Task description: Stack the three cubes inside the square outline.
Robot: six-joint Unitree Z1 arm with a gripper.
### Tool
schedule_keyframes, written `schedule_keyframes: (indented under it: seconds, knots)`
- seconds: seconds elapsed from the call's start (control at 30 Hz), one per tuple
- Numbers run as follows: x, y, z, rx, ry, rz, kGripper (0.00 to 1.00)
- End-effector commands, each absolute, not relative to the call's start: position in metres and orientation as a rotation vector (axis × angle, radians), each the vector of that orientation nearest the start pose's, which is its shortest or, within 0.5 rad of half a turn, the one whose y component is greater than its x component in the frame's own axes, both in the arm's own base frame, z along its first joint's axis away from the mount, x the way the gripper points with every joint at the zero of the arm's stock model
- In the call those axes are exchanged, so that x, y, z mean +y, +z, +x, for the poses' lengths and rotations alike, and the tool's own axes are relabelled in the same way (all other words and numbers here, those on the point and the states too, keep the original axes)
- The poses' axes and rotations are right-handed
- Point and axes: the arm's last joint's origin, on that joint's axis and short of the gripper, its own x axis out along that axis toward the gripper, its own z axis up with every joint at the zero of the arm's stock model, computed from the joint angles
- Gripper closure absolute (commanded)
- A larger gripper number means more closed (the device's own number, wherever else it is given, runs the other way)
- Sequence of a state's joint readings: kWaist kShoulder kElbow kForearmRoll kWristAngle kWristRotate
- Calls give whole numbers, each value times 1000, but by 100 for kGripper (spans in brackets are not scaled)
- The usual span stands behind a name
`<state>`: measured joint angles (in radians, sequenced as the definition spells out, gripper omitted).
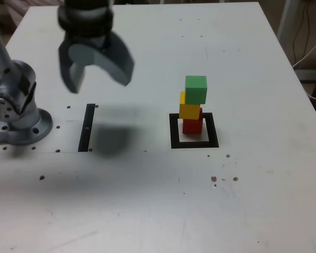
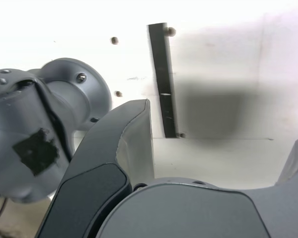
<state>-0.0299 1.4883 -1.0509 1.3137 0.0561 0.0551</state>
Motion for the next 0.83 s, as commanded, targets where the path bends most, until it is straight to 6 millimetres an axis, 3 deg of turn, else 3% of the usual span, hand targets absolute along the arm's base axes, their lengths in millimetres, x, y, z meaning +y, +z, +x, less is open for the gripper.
schedule_keyframes:
  seconds: [0.0, 0.4, 0.8]
  knots:
    - [-2, 287, 166, 1750, -33, 114, 1]
    - [-6, 254, 148, 1782, -73, 54, 0]
    - [-13, 251, 140, 1770, -62, 56, 0]
